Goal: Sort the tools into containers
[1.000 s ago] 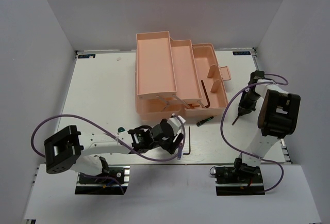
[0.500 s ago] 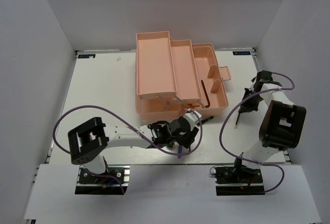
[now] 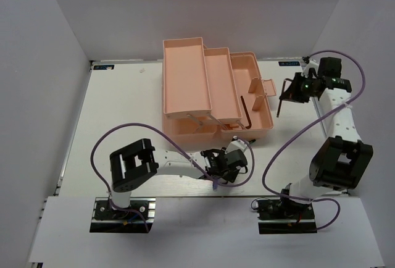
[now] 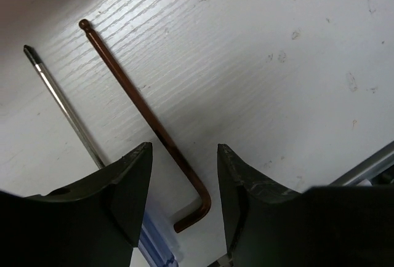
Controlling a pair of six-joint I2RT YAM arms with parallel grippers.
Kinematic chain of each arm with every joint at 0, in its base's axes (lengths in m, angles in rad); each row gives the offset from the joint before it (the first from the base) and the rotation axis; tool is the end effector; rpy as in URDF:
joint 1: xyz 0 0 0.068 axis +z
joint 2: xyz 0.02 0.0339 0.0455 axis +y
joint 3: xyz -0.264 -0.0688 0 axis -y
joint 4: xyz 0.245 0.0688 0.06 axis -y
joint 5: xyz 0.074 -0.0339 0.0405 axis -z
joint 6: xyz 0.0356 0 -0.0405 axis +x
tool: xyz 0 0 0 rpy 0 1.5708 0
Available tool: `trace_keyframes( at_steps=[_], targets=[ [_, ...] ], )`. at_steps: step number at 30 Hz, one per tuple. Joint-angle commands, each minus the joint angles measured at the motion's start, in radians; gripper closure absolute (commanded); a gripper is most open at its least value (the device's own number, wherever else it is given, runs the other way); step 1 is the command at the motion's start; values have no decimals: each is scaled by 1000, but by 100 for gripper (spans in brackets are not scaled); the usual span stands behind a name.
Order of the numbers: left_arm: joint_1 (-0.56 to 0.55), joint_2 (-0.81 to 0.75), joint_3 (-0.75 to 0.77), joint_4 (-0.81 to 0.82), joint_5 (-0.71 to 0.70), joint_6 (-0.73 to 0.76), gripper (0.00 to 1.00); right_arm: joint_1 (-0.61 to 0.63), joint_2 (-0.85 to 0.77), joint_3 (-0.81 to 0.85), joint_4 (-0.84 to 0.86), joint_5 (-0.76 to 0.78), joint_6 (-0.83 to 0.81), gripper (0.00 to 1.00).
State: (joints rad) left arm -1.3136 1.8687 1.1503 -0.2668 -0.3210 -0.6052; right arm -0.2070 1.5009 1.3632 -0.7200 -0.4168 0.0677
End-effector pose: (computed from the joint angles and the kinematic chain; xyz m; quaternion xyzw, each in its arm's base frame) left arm 0.1078 -0.3656 0.1600 0.2845 0.9025 -0.1455 0.2888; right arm 0.3183 -0.0521 0.3221 0.0540 0.9181 0.1696 0.3542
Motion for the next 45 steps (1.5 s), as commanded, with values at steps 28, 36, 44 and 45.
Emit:
trace_keyframes(
  at_steps=[28,36,44,45],
  targets=[
    [-58,230,213,-342,-181,-195,70,184,-51,-35,31,-33,-26,37],
    [-78,291,258,-425,-201,-215,95,130,-137,-53,13,-77,-9,23],
    [-118,121,290,-296,-171,-99,100,67,-211,-117,34,62,7,10],
    [-118,98,299,-281,-159,-82,100,51,-223,-125,36,73,14,10]
  ],
)
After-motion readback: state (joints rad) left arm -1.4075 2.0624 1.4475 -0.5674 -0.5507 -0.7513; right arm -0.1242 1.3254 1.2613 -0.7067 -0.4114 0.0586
